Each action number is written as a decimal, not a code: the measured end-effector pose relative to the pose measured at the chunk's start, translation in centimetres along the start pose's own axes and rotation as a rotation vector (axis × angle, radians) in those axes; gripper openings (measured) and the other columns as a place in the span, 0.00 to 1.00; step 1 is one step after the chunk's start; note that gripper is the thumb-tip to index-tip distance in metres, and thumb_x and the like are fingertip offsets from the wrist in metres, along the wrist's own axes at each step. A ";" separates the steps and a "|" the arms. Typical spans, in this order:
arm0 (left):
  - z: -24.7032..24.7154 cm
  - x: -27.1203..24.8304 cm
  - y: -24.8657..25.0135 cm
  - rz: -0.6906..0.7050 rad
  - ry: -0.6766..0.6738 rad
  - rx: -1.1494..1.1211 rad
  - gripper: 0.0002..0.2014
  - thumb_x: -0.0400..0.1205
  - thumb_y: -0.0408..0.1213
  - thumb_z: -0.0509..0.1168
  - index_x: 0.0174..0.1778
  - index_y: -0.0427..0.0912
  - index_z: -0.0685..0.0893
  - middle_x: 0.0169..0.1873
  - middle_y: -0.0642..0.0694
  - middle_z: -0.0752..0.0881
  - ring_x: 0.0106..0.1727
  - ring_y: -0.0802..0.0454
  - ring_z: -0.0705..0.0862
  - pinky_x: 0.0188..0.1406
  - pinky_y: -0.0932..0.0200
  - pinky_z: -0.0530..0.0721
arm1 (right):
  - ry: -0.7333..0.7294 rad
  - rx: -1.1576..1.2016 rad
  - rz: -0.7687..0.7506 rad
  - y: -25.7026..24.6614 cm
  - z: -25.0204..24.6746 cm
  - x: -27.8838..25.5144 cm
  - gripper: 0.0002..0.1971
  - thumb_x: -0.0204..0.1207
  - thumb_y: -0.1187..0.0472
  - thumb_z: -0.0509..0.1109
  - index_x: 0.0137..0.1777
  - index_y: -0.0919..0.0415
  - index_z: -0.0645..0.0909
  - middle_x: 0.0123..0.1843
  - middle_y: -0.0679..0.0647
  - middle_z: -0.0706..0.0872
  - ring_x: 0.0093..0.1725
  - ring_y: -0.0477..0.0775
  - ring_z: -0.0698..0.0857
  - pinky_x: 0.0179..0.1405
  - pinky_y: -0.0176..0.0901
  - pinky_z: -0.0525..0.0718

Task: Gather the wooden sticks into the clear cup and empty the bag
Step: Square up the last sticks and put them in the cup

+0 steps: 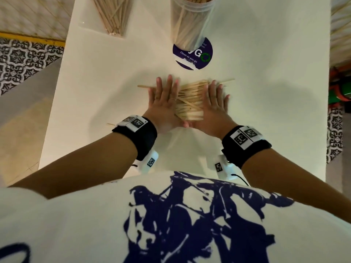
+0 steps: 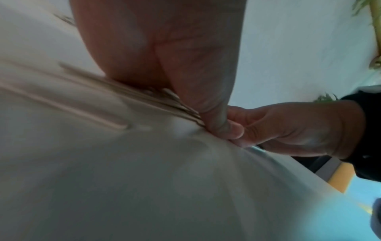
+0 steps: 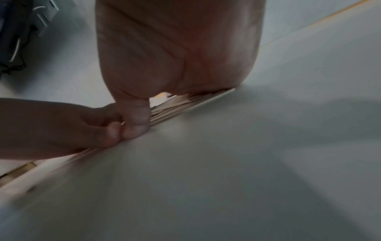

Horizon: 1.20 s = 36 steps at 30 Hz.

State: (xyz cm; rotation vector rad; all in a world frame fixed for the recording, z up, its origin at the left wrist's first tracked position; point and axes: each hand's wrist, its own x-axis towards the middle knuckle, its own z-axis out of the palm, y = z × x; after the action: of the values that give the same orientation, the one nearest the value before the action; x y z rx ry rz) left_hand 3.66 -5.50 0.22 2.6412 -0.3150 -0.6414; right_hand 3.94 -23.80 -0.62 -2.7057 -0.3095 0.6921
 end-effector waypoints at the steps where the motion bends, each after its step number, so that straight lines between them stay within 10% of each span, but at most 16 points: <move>1: -0.2 0.2 -0.1 0.022 0.012 -0.040 0.64 0.65 0.69 0.69 0.82 0.44 0.32 0.82 0.39 0.33 0.80 0.34 0.28 0.77 0.36 0.32 | 0.024 0.016 -0.003 -0.2 0.1 0.1 0.70 0.50 0.17 0.56 0.84 0.64 0.38 0.85 0.67 0.35 0.84 0.70 0.34 0.79 0.68 0.34; 7: -3.6 -1.3 -4.8 0.072 -0.045 0.159 0.68 0.58 0.58 0.80 0.83 0.45 0.39 0.84 0.43 0.42 0.83 0.36 0.35 0.80 0.37 0.38 | -0.044 -0.177 -0.180 1.9 -3.5 1.9 0.66 0.56 0.27 0.74 0.84 0.50 0.36 0.86 0.57 0.30 0.83 0.66 0.30 0.82 0.68 0.37; 16: -3.0 -2.4 -7.5 -0.011 -0.164 0.229 0.64 0.68 0.65 0.70 0.81 0.42 0.29 0.82 0.44 0.30 0.81 0.37 0.28 0.78 0.34 0.33 | -0.082 -0.039 -0.056 3.7 -3.7 1.3 0.68 0.53 0.18 0.53 0.84 0.63 0.34 0.85 0.64 0.31 0.83 0.65 0.29 0.79 0.62 0.30; 23: -4.3 -4.5 -9.2 0.024 -0.207 0.228 0.70 0.60 0.66 0.75 0.81 0.47 0.28 0.79 0.53 0.28 0.76 0.48 0.23 0.79 0.39 0.32 | -0.052 0.060 -0.093 2.6 -2.6 0.1 0.66 0.59 0.20 0.62 0.84 0.60 0.33 0.85 0.62 0.31 0.83 0.63 0.29 0.80 0.60 0.33; 27: -2.9 -6.4 -11.3 -0.065 -0.173 0.265 0.58 0.71 0.66 0.66 0.81 0.47 0.30 0.81 0.47 0.29 0.80 0.40 0.26 0.76 0.36 0.31 | 0.020 -0.049 -0.073 2.2 -0.8 -0.4 0.66 0.58 0.16 0.47 0.84 0.65 0.37 0.85 0.69 0.35 0.84 0.70 0.34 0.79 0.62 0.32; 32: -1.4 -5.4 -9.2 -0.029 -0.088 0.290 0.45 0.74 0.68 0.37 0.81 0.43 0.36 0.83 0.44 0.37 0.81 0.39 0.32 0.75 0.29 0.35 | 0.038 -0.110 -0.042 -1.8 1.0 0.6 0.50 0.76 0.31 0.54 0.84 0.62 0.34 0.84 0.68 0.32 0.83 0.69 0.32 0.80 0.69 0.33; 36: -1.3 -3.4 -7.5 -0.074 0.002 0.261 0.42 0.80 0.64 0.45 0.83 0.45 0.37 0.83 0.42 0.36 0.82 0.36 0.33 0.76 0.29 0.34 | 0.023 -0.087 -0.060 -4.3 1.5 1.6 0.57 0.68 0.24 0.56 0.84 0.60 0.33 0.84 0.66 0.31 0.83 0.68 0.31 0.79 0.73 0.32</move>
State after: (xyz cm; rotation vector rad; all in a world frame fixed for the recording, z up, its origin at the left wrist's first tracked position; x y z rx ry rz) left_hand 2.22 2.64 -0.65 2.9138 -0.3205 -0.6601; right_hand 4.03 -18.97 -0.94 -2.7713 -0.4222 0.6443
